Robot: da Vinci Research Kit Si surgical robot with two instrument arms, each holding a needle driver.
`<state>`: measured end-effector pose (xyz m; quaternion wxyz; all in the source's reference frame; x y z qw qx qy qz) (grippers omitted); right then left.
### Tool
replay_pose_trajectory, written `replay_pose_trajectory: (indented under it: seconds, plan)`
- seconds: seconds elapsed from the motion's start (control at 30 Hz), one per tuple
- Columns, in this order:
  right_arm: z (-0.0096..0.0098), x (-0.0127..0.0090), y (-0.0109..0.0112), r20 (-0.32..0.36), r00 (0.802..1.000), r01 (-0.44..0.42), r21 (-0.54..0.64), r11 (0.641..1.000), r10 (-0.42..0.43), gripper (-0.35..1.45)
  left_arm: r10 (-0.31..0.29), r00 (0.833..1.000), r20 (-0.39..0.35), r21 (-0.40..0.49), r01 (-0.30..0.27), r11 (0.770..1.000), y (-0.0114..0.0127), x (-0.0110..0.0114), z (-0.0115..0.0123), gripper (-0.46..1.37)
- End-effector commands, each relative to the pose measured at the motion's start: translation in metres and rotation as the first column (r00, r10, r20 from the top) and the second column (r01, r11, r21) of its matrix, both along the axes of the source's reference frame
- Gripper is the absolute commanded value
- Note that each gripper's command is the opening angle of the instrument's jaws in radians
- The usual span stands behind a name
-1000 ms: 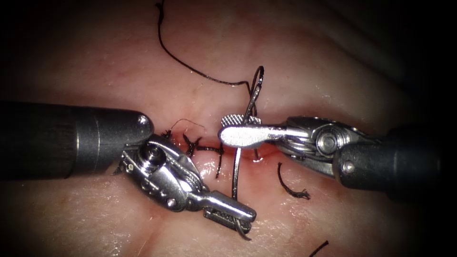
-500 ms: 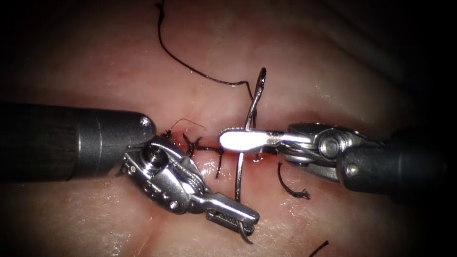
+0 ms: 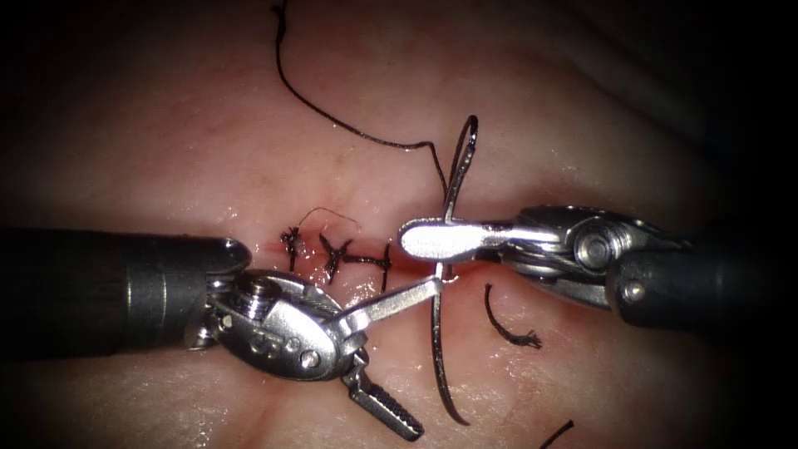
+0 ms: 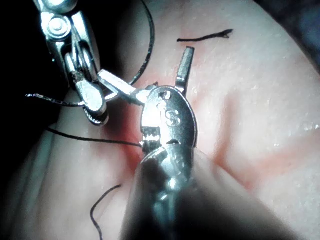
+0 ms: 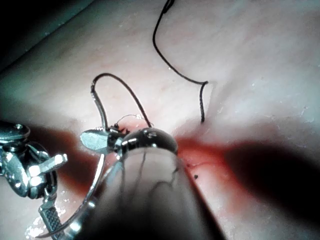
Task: Wound Closure
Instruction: Insert the left gripper into the incision
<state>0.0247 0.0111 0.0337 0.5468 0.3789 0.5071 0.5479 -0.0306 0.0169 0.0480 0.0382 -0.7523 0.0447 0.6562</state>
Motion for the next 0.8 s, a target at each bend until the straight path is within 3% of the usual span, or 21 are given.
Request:
replay_pose_trajectory:
  seconds: [0.03,0.2,0.5,0.67,0.73,0.8]
  plan:
    - [0.0000,-0.0003,-0.0001,0.005,1.000,0.005,-0.011,1.000,-0.005,-0.35,0.003,1.000,-0.004,0.019,-0.003,1.000,-0.0001,0.0002,0.0000,1.11]
    - [-0.0003,-0.0016,-0.0003,0.003,1.000,0.022,-0.039,0.999,-0.022,-0.35,-0.015,0.999,-0.043,0.091,0.019,0.996,-0.0002,0.0010,-0.0001,1.08]
    - [-0.0005,-0.0043,-0.0002,0.022,0.999,0.045,-0.107,0.993,-0.043,-0.35,-0.017,0.987,-0.161,0.234,0.054,0.971,0.0004,0.0015,0.0002,0.85]
    - [-0.0008,-0.0058,0.0000,0.046,0.998,0.058,-0.142,0.988,-0.052,-0.35,-0.046,0.964,-0.260,0.292,0.124,0.948,0.0008,0.0015,0.0003,0.66]
    - [-0.0011,-0.0062,0.0002,0.053,0.997,0.063,-0.157,0.986,-0.056,-0.35,-0.036,0.952,-0.304,0.330,0.141,0.933,0.0009,0.0015,0.0004,0.43]
    - [-0.0013,-0.0065,0.0003,0.060,0.996,0.073,-0.183,0.980,-0.062,-0.35,-0.031,0.928,-0.371,0.374,0.180,0.910,0.0010,0.0016,0.0005,0.17]
